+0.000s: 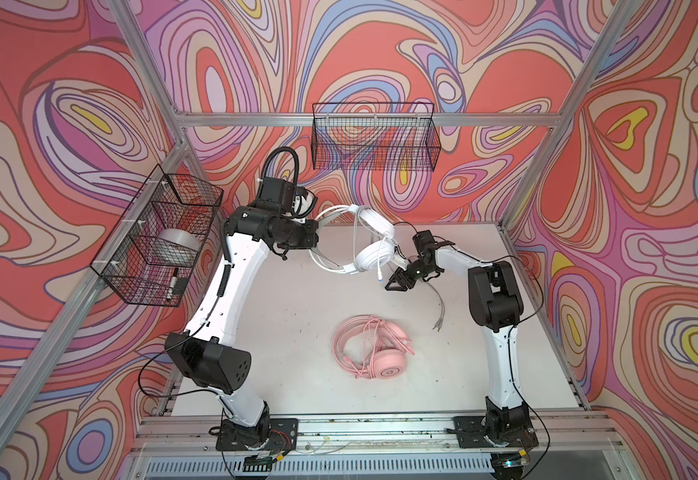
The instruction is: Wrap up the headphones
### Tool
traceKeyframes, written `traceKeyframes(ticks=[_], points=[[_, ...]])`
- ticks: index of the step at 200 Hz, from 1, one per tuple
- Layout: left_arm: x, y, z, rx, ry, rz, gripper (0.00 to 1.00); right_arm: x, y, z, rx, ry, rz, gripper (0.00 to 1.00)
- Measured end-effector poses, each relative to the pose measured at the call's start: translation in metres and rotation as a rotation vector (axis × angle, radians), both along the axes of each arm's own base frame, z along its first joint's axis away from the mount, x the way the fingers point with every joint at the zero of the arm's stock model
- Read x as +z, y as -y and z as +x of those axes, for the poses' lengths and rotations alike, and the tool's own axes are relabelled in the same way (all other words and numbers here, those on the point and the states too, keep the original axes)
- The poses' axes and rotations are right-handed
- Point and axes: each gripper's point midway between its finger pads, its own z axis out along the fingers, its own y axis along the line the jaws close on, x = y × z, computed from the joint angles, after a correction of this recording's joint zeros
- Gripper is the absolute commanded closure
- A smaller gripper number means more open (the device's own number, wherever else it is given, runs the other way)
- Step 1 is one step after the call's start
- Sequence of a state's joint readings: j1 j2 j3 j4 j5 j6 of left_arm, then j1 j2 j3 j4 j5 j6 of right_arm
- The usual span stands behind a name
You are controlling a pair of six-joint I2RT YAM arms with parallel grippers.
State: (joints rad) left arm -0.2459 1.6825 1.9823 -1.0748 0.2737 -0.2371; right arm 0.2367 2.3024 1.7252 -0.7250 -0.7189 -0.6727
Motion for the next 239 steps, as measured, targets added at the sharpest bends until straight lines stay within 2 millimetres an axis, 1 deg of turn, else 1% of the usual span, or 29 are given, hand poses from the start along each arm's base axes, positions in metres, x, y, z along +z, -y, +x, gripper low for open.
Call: traceKeyframes(ticks=[37,71,77,100,113,121,145,152,157,165,187,209,229,239], points=[[-0.001,-0.021,0.007,0.106,-0.010,0.003,1.00,0.000,0.006,-0.006,-0.033,-0.008,-0.023,0.55],[-0.003,-0.041,0.014,0.197,-0.017,-0.015,1.00,-0.001,0.013,-0.013,-0.070,-0.021,-0.041,0.67],[-0.004,-0.043,0.015,0.206,-0.019,-0.018,1.00,-0.002,0.014,-0.013,-0.076,-0.025,-0.043,0.70],[-0.006,-0.044,0.017,0.220,-0.025,-0.026,1.00,-0.004,0.015,-0.013,-0.090,-0.031,-0.049,0.74],[-0.009,-0.044,0.016,0.223,-0.032,-0.028,1.00,-0.003,0.016,-0.013,-0.097,-0.027,-0.050,0.79],[-0.010,-0.043,0.016,0.224,-0.036,-0.029,1.00,-0.003,0.017,-0.014,-0.106,-0.027,-0.049,0.81],[-0.013,-0.044,0.016,0.227,-0.042,-0.026,1.00,0.001,0.019,-0.017,-0.126,-0.017,-0.038,0.81],[-0.014,-0.044,0.016,0.227,-0.045,-0.026,1.00,0.003,0.019,-0.018,-0.132,-0.012,-0.033,0.79],[-0.015,-0.044,0.016,0.228,-0.047,-0.027,1.00,0.005,0.019,-0.018,-0.135,-0.008,-0.029,0.74],[-0.017,-0.044,0.016,0.229,-0.050,-0.027,1.00,0.008,0.019,-0.020,-0.144,-0.006,-0.020,0.69],[-0.023,-0.044,0.016,0.231,-0.064,-0.026,1.00,0.016,0.018,-0.019,-0.155,0.015,0.005,0.66],[-0.028,-0.044,0.015,0.231,-0.075,-0.023,1.00,0.021,0.018,-0.015,-0.170,0.023,0.027,0.68],[-0.028,-0.044,0.015,0.231,-0.075,-0.023,1.00,0.021,0.020,-0.014,-0.184,0.015,0.032,0.77],[-0.028,-0.043,0.016,0.230,-0.073,-0.024,1.00,0.021,0.019,-0.014,-0.183,0.014,0.034,0.80]])
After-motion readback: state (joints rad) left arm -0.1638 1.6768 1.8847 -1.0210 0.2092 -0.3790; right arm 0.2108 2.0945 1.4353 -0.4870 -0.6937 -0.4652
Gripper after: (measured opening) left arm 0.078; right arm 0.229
